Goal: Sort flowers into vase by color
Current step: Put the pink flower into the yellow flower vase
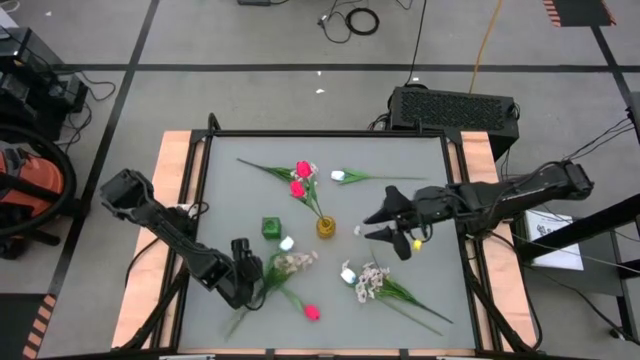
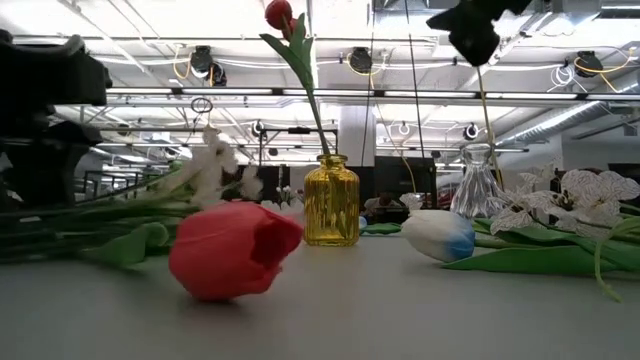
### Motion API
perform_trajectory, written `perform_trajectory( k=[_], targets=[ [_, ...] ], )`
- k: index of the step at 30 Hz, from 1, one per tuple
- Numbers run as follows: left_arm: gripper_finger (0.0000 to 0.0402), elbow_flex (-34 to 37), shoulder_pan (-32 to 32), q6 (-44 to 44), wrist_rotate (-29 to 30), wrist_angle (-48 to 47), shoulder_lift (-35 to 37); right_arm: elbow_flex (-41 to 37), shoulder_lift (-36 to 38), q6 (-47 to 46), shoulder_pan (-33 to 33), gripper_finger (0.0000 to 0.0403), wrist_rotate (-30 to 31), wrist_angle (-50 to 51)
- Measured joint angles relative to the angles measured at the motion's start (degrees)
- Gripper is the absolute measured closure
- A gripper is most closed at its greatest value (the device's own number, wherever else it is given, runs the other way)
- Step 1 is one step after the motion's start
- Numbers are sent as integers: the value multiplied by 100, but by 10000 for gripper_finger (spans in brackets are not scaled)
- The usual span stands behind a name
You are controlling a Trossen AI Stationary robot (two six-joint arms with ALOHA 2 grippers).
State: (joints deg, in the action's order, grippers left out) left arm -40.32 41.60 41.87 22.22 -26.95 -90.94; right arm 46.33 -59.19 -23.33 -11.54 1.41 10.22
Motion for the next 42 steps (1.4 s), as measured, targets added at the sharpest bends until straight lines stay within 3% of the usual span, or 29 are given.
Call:
perform_trajectory(
  k=[15, 21, 29, 42],
  targets=[
    [164, -68, -7, -483, -382, 563, -161, 0, 149, 160, -176, 216, 37, 0],
    [231, -76, -7, -216, -625, 497, -161, 0, 149, 155, -176, 216, 35, -1],
    [382, -76, 4, -227, -761, 481, -164, 0, 147, 153, -176, 216, 33, -3],
    [399, -269, 4, -179, -184, 507, -192, 0, 147, 53, -176, 216, 68, -9]
  ],
)
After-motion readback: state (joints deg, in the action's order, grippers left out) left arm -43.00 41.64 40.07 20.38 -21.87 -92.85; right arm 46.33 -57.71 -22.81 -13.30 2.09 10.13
